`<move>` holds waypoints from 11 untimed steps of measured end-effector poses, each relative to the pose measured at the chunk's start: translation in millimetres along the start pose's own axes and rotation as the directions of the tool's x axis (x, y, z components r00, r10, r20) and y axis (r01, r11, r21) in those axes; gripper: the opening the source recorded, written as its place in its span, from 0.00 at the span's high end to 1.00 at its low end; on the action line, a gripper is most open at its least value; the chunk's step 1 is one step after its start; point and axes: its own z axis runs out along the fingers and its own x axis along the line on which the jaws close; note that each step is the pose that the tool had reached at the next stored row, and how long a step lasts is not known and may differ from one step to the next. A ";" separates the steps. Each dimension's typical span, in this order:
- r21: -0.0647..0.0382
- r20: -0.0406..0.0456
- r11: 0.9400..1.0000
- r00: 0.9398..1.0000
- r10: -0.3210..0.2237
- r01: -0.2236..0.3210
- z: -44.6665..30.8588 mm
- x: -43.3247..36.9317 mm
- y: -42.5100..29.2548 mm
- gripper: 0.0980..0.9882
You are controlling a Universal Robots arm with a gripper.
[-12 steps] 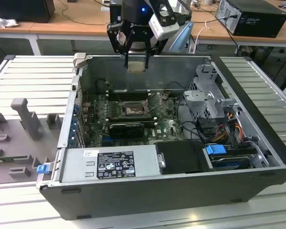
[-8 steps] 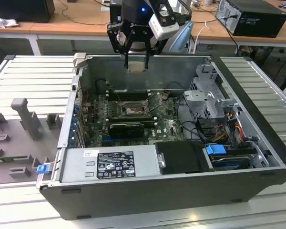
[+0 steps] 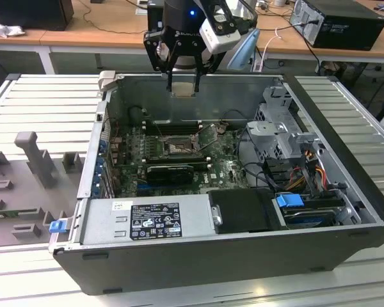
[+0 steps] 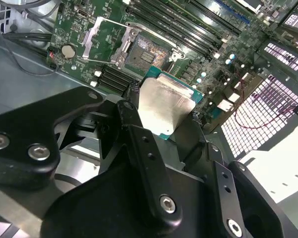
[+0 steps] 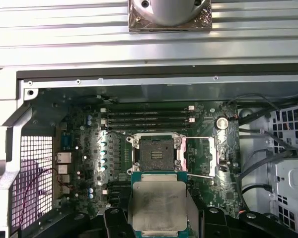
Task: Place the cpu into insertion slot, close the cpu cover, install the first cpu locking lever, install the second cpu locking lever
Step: 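Place the cpu into insertion slot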
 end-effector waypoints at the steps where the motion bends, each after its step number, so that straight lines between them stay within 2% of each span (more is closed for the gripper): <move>1: 0.000 0.000 1.000 1.000 0.001 -0.001 0.0 0.0 0.0 0.52; 11: 0.000 0.001 1.000 1.000 0.007 -0.007 0.0 0.0 0.0 0.52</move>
